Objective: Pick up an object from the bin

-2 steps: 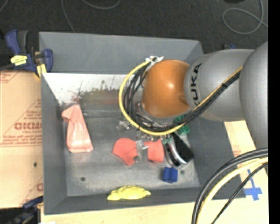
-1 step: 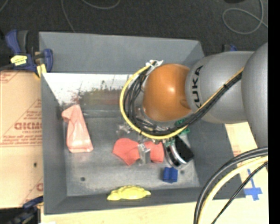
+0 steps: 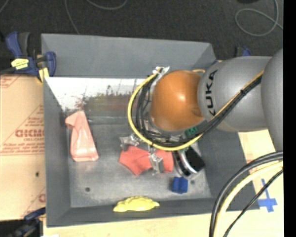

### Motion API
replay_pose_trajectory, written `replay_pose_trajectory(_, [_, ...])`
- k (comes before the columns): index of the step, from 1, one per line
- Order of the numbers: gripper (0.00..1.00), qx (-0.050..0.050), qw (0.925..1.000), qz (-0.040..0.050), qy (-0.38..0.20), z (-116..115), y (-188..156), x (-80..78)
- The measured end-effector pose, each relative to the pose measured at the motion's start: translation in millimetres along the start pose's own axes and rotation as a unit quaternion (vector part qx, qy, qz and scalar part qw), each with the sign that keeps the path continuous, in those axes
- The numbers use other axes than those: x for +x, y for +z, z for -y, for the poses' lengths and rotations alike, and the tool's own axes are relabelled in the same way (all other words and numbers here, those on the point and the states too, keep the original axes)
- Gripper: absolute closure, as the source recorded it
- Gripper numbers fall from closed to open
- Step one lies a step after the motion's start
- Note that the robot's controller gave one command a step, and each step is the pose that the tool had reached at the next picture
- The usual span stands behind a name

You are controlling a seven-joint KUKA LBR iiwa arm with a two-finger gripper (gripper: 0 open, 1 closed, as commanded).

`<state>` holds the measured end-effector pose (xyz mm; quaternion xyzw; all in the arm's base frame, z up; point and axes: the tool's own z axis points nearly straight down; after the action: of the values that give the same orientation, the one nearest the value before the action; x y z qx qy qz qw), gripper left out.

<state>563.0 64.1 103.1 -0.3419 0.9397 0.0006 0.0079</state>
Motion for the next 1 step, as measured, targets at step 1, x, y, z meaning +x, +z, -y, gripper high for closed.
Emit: replay_pose_trajectory(1, [1.00,0.000,0.9877,0.0009,0.156,1.1,27.1,8.9])
